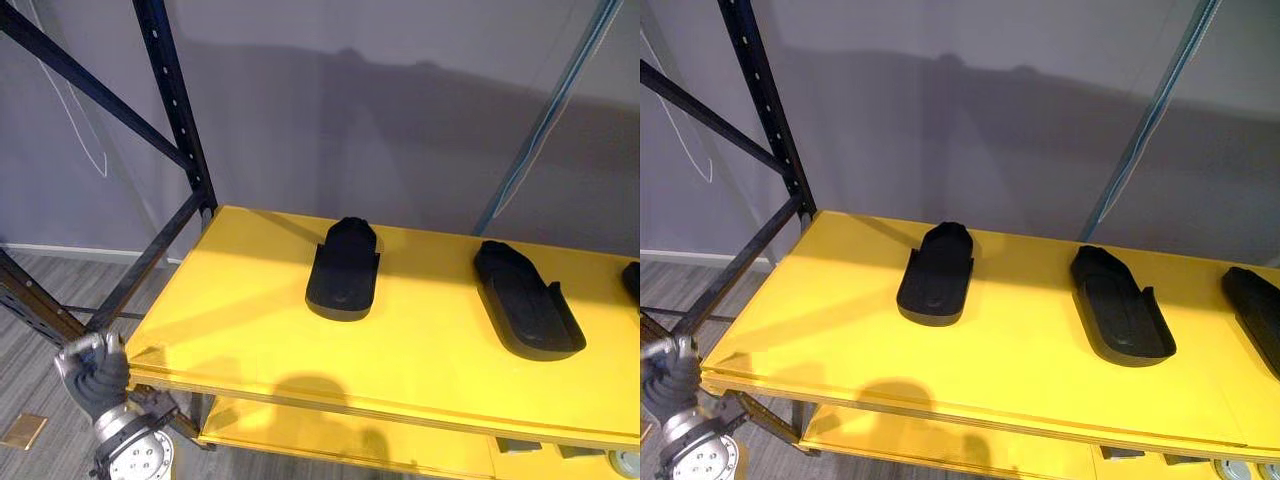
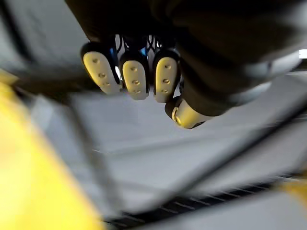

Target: Walk over and take plastic housings, then place them on the shelf

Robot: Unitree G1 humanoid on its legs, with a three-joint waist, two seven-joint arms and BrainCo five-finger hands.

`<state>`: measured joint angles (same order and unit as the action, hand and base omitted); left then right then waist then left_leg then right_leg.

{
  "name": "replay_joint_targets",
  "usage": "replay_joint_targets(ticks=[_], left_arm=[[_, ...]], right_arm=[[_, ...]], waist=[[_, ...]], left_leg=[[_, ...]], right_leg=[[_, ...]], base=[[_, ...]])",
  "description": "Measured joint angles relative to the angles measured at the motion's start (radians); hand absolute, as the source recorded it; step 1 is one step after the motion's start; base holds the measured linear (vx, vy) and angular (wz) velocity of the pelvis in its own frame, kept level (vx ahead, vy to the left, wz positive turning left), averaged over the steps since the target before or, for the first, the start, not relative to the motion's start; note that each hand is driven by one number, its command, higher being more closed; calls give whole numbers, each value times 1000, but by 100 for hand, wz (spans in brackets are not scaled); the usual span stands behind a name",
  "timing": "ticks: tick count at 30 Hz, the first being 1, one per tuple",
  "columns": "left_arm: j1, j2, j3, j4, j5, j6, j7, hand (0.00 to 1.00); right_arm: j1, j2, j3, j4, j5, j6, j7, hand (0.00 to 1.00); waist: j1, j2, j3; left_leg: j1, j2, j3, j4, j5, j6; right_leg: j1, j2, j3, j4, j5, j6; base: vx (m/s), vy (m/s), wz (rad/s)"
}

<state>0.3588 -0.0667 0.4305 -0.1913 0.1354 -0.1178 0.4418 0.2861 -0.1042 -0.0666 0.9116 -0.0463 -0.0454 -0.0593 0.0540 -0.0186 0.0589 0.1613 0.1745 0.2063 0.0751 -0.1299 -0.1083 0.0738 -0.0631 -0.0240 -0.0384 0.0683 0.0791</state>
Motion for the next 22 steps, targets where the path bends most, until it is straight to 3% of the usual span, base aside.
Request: replay_joint_targets(ticks=[2,3,5,12,22], left_arm=[[6,-2,24,127,-1,47,-14,100],[10,-3,33,215,-1,66,-17,0],[11,-3,39,364,-3,98,-42,0],[-1,0,7,849,-26,134,-172,0],[-72,45,-126,977,-26,104,-252,0]], right_arm=[[0,0,10,-6,-4,1,0,0],[5,1,17,-23,-6,3,0,0],[7,0,31,-44,-17,4,0,0],[1,12,2,-74,-19,7,1,0],[-18,20,-90,-34,-19,7,-1,0]], waist=[[1,-4,-2],[0,-9,-6],[0,-13,-10],[-1,-7,-21],[-15,35,-27]], left_leg=[[0,0,2,1,-1,1],[1,0,5,1,2,-3],[3,-1,7,1,2,-3],[10,4,27,-12,7,-8],[36,5,36,-74,38,-20]], right_leg=[[-1,-1,0,2,0,0],[-1,-1,0,3,0,-1],[0,-3,0,3,0,-1],[-3,-3,9,0,0,-1],[-1,13,12,-24,6,-7]], base=[[0,0,0],[0,0,0],[0,0,0],[-4,4,-3],[0,-1,-1]])
